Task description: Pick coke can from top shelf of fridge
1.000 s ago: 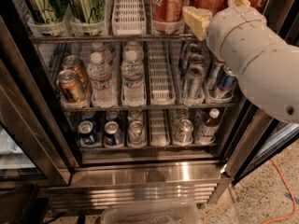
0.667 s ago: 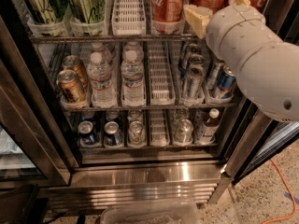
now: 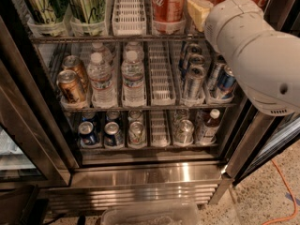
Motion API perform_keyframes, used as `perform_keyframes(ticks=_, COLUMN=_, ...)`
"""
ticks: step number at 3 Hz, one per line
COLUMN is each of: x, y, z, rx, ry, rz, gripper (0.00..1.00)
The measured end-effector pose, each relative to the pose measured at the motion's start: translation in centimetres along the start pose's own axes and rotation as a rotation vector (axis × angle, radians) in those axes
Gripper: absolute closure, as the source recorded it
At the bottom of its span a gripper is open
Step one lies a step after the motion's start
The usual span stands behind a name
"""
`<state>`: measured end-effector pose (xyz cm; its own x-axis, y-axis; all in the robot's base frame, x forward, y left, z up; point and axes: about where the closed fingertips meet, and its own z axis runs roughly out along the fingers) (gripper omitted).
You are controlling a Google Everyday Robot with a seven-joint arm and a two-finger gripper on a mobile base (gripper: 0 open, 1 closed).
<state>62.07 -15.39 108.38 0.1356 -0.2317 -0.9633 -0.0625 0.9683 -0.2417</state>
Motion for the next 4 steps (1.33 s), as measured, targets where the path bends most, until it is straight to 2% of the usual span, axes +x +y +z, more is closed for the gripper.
perform_keyframes(ticks=2, x=0.39, y=-0.19, z=0.71, rx=0.011, ry=0.018, rz=0.02, gripper=0.34)
perform_keyframes(ticks=3, x=0.69, y=-0.29, z=0.86, rx=0.013, ry=0.03, rz=0.027, gripper=0.53)
perform_keyframes(ticks=4, x=0.68, y=-0.28, z=0.89, rx=0.012, ry=0.031, rz=0.03, gripper=0.76)
